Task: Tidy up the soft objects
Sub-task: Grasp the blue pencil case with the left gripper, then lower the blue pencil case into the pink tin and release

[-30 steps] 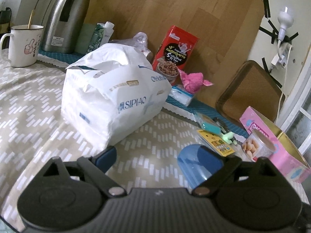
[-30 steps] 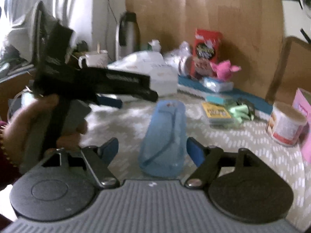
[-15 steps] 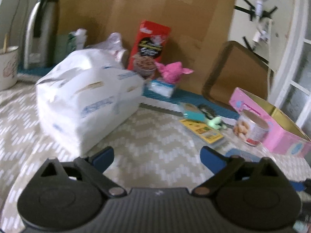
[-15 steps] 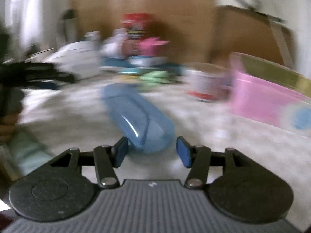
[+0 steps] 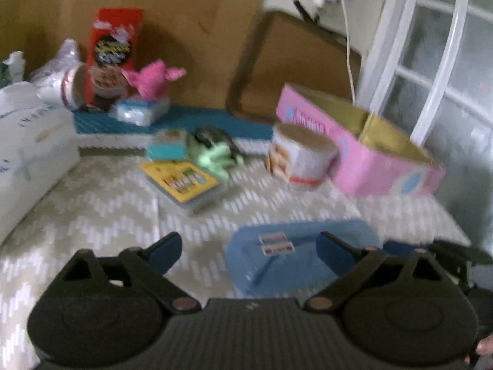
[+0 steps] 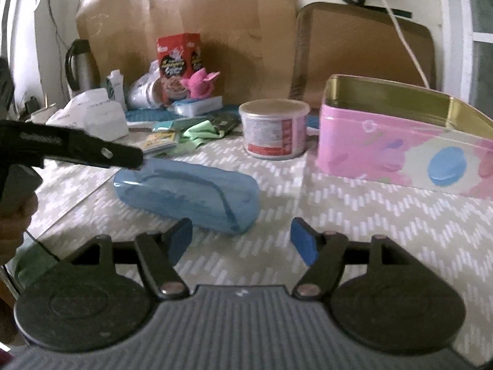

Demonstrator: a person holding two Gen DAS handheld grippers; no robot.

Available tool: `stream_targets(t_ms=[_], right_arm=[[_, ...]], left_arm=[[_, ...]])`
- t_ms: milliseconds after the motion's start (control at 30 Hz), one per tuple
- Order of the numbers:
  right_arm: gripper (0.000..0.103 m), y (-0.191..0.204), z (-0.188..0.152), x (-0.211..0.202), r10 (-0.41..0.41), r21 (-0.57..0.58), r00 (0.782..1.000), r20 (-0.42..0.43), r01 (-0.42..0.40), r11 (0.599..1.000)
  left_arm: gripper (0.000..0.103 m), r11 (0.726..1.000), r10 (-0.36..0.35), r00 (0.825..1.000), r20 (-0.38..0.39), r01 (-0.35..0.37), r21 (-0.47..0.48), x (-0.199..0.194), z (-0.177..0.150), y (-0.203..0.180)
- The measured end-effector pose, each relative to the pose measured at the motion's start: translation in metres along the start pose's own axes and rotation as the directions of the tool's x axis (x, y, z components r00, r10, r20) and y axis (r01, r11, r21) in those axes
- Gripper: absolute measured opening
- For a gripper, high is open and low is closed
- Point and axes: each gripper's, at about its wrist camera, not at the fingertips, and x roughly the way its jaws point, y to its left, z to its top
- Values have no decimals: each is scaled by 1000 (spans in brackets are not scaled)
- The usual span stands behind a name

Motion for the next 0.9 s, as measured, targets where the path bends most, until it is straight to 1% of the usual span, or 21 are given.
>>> stream_targets(t_ms=[33,100,133,200,300,367,467,567,633,733,800,833,867,900], right_arm=[[73,1,0,3,6,-8,1000,-3,-6,1000],[71,3,-2,6,24,-17,1000,3,-24,1000],[69,7,-2,4,20,-23,1000,10,-20,1000],[69,9,-5,1,-26,-47,999,23,27,999],[69,0,-6,-19,-70,-22,993,95,73,997],[69,-13,-2,-38,-117,-10,978,170,120,993],[69,-43,9,-56,-187,17,951,248,189,982],[69,-75,23,-63,-275,28,918,286,279,960],[69,-100,31,-63,-324,46,901,288,325,945],[69,-134,41,-55,-374,86,888,267,364,927],[69,-151,44,-48,-418,98,867,273,407,908],[69,-157,46,-43,-452,103,849,274,442,891],[69,-163,47,-39,-484,106,834,267,473,875],[69,-167,48,-36,-506,113,824,257,494,862]], left_arm=[[92,999,-31,1000,-5,30,-23,3,-1,0],[83,987,-128,991,-40,124,-100,8,-3,-1],[83,990,-120,992,-40,117,-84,8,-3,-8],[83,996,-90,995,-32,89,-14,8,0,-28],[83,993,-104,995,3,104,60,2,10,-56],[83,984,-144,989,42,139,116,0,23,-78],[83,967,-196,977,79,180,180,11,52,-115],[83,953,-241,966,96,217,210,35,77,-146],[83,949,-259,960,103,234,210,57,89,-171],[83,953,-256,962,96,234,191,91,102,-200],[82,954,-247,966,71,230,194,113,105,-215],[83,954,-236,970,57,220,204,122,105,-222],[83,955,-214,976,47,199,218,128,102,-226],[83,956,-195,980,42,180,233,132,99,-229]])
